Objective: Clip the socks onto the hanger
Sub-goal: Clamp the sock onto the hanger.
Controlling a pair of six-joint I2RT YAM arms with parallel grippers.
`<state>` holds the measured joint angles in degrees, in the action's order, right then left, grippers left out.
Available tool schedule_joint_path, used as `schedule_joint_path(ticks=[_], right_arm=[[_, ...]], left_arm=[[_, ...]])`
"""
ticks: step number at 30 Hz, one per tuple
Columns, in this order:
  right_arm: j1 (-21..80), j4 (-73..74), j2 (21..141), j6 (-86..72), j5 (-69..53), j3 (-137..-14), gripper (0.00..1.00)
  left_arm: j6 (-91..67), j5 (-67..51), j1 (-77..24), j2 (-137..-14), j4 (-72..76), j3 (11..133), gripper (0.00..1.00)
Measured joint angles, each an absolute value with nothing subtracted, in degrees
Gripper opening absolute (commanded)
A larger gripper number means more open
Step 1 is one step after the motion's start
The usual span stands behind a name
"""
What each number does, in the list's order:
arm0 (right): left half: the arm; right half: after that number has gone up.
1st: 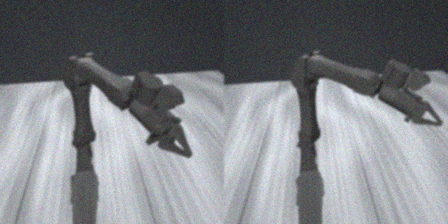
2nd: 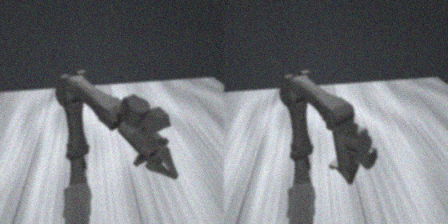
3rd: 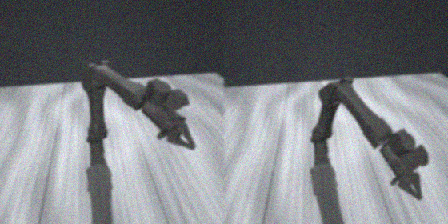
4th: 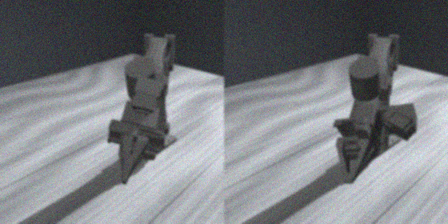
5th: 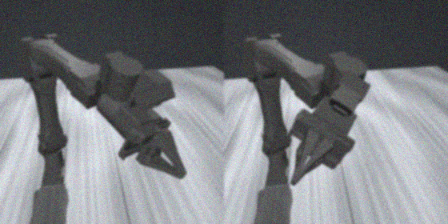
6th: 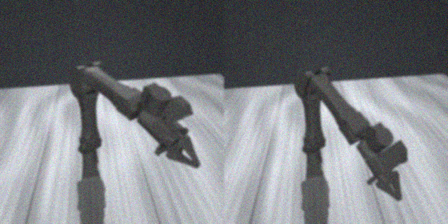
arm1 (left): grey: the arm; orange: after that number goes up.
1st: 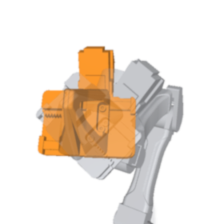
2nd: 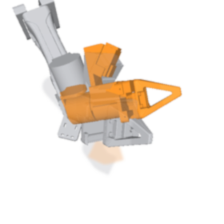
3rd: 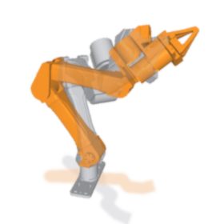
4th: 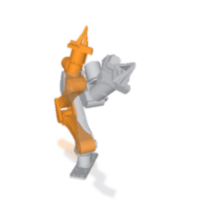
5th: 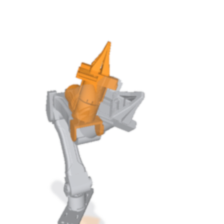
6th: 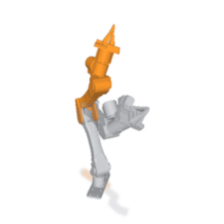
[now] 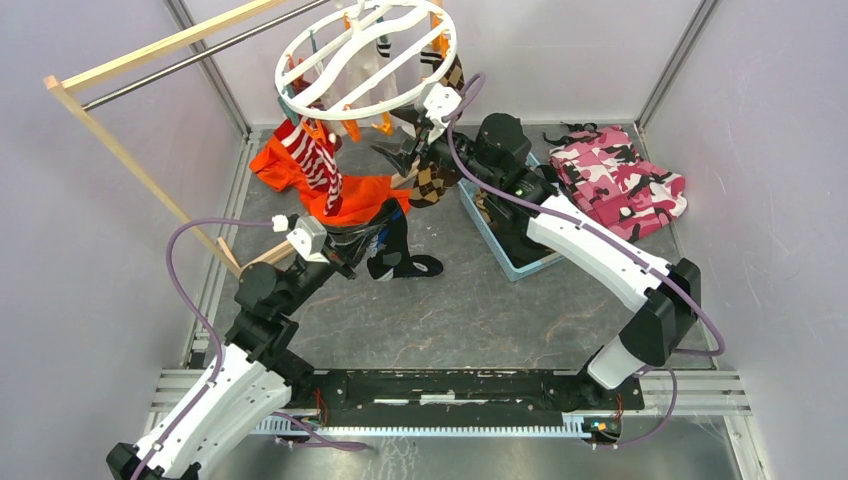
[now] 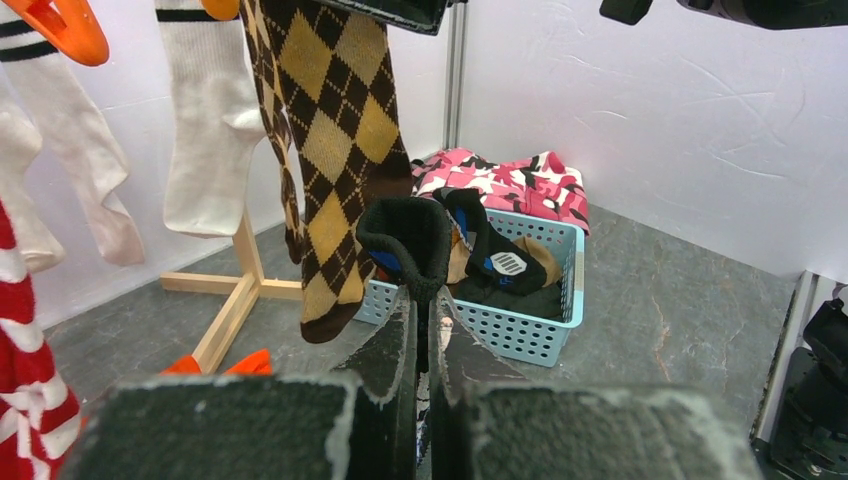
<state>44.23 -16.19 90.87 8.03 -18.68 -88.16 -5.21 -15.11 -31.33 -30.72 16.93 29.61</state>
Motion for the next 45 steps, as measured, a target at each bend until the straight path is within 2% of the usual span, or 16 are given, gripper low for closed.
schedule_joint_path(ticks=[18,22,28,31,38,45], right_arm=[[44.80,-22.35,92.97,3.64,-13.15,-88.18,0.65],[44.80,-23.05,93.12,2.87,-12.82,-88.23,0.53],[44.77,-23.49,93.76,1.91,-12.71,-88.64,0.27],[44.80,-23.53,93.76,1.50,-12.75,-88.90,0.20],[44.25,-22.44,93.76,-1.52,-14.39,-91.07,0.15],[42.78,-20.25,93.84,-5.74,-18.17,-92.44,0.15]], left_arm=[[-5.21,-15.07,-31.33,-30.76,18.00,29.56,0.02],[-5.23,-15.09,-31.33,-31.09,18.52,29.50,0.02],[-5.23,-15.07,-31.33,-31.77,18.72,29.36,0.02],[-5.23,-14.94,-31.33,-32.32,19.51,29.34,0.02],[-5.26,-14.44,-31.33,-38.54,21.06,30.81,0.02],[-5.28,-13.13,-30.35,-46.02,20.64,37.10,0.02]])
